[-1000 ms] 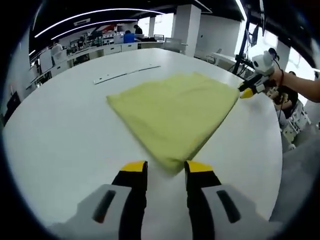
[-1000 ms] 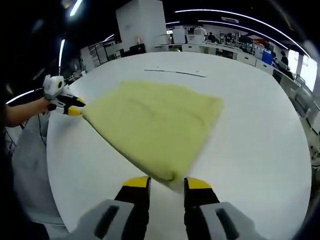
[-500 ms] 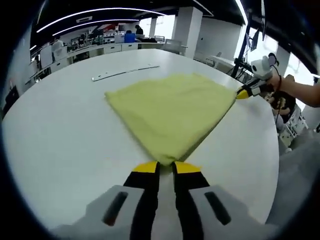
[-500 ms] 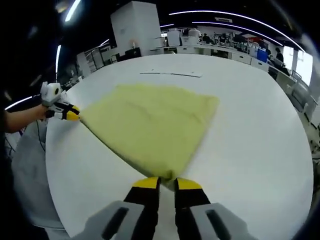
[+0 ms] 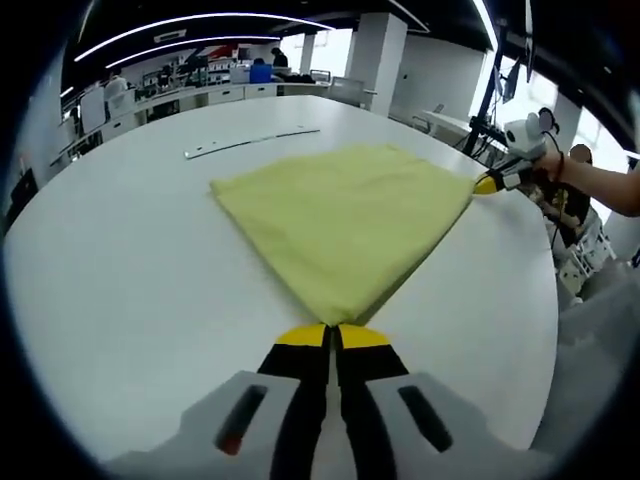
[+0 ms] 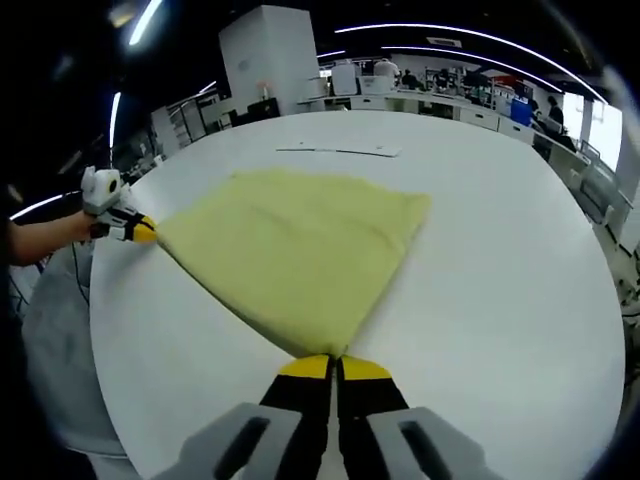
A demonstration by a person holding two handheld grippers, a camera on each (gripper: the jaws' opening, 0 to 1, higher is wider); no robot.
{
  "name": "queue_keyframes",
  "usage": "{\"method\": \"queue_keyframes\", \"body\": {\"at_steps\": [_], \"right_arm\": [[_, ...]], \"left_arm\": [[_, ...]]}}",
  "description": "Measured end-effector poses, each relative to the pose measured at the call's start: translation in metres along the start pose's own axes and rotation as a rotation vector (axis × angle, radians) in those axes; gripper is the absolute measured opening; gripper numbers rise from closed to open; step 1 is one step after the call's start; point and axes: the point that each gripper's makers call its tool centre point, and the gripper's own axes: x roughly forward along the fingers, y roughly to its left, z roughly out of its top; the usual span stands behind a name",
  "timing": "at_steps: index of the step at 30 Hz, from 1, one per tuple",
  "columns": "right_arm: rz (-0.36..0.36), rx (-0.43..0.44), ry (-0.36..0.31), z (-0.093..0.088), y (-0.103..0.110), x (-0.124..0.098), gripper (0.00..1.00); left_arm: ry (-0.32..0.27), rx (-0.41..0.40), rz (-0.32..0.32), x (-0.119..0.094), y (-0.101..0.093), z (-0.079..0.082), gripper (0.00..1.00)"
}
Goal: Fold the garment on the visible template until the final outline fits inside the template.
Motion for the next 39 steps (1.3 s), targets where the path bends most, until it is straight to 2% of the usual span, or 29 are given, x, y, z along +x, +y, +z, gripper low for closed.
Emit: {"method": "queue_keyframes", "body": {"at_steps": [3,12,23,39], "right_arm": [[0.002,-0.005,-0.001,0.001,0.0,-0.001,0.0],[0.005,-0.022,0.012,-0.001,0.001,-0.002,0.0],[0.016,-0.026,0.025,-0.006,0.006,-0.006,0.0],[0.046,-0.015,0.044,-0.027,0.024,-0.018,0.0]], "left_arm": [[0.003,0.006,-0.001,-0.001,0.001,0.0,0.0],[0.033,0.098,-0.004,-0.005,0.0,-0.003,0.0],[0.047,0.123,0.007,-0.008,-0.004,-0.007,0.0],[0.054,0.119,0.001,-0.027,-0.02,-0.024,0.0]]}}
